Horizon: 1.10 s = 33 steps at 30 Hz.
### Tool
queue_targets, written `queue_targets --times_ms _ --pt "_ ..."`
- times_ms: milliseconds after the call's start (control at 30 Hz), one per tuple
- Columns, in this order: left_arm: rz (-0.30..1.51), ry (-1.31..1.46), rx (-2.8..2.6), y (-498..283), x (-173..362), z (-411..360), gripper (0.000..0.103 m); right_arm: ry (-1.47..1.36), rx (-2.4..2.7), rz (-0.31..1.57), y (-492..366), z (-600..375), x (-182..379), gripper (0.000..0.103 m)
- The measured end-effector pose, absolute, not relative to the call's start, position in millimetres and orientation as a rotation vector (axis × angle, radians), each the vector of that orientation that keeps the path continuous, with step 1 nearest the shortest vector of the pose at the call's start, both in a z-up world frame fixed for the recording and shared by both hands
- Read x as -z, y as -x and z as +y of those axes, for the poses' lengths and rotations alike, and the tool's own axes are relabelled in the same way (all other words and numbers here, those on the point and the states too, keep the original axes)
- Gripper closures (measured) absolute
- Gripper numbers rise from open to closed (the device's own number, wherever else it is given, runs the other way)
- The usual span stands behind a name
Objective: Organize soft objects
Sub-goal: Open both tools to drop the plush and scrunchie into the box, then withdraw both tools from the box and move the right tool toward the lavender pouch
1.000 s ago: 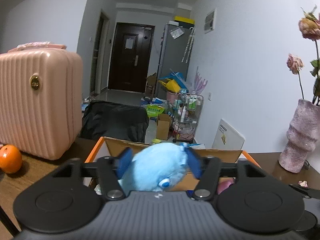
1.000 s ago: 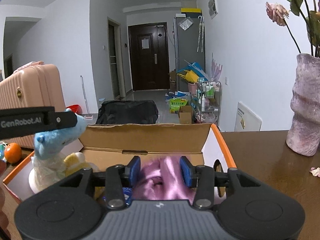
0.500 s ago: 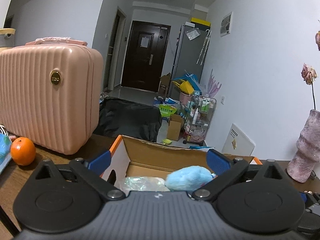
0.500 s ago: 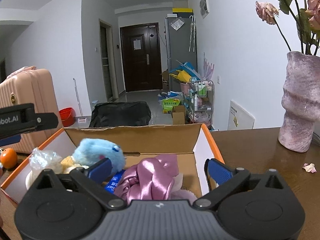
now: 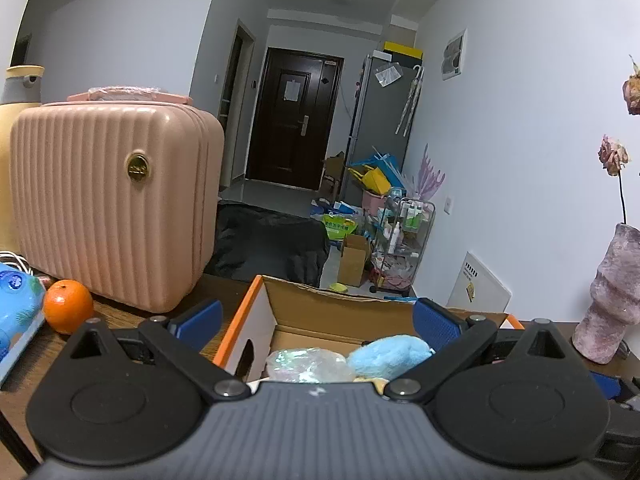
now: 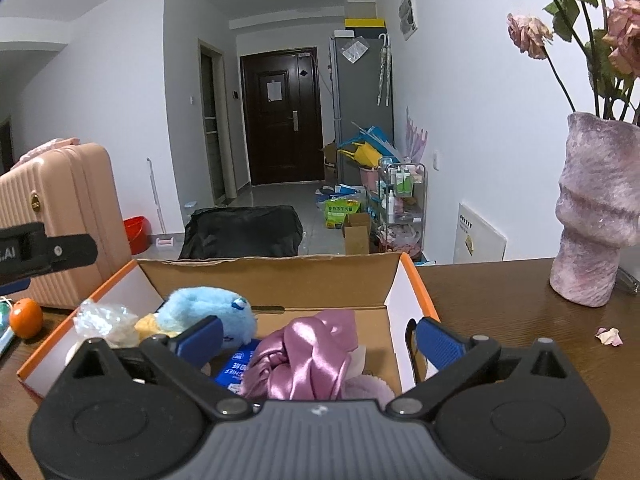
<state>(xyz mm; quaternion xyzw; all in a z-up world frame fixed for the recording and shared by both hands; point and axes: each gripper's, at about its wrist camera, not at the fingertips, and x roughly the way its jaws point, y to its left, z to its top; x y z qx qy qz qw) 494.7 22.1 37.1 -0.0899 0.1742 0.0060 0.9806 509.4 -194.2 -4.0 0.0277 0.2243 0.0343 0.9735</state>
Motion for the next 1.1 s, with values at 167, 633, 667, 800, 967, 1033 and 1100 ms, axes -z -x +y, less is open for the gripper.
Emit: queue_targets --times_ms 167,633,667,800,967,1033,1100 --pt "0.35 0.177 -0.013 -483.7 -37.6 27.0 0.0 -0.047 -0.075 0.443 -495.3 -193.5 -2.0 0.0" --pt "0.372 0.166 -0.008 -454.6 -31.9 37.8 0.0 -0.021 -0.086 0.42 -458.0 -203.5 -11.0 0.0" --pt "0.374 0.165 -0.008 -453.3 -31.6 38.5 0.0 -0.018 -0.086 0.419 -454.6 -205.1 -11.0 0.0" --pt "0.383 0.16 -0.008 -442.3 -30.3 36.6 0.0 -0.007 -0.087 0.421 -440.8 -209.6 -8.8 0.0" --pt "0.397 0.155 -0.004 -427.8 -26.8 34.7 0.0 -0.001 -0.086 0.424 -422.2 -216.3 -4.4 0.0" --pt "0.401 0.151 0.0 -420.8 -25.2 32.8 0.0 0.002 -0.084 0.424 -414.0 -218.8 -3.0 0.0" --pt "0.406 0.148 0.002 -413.8 -23.6 30.6 0.0 0.003 -0.082 0.424 -405.1 -221.4 -2.1 0.0"
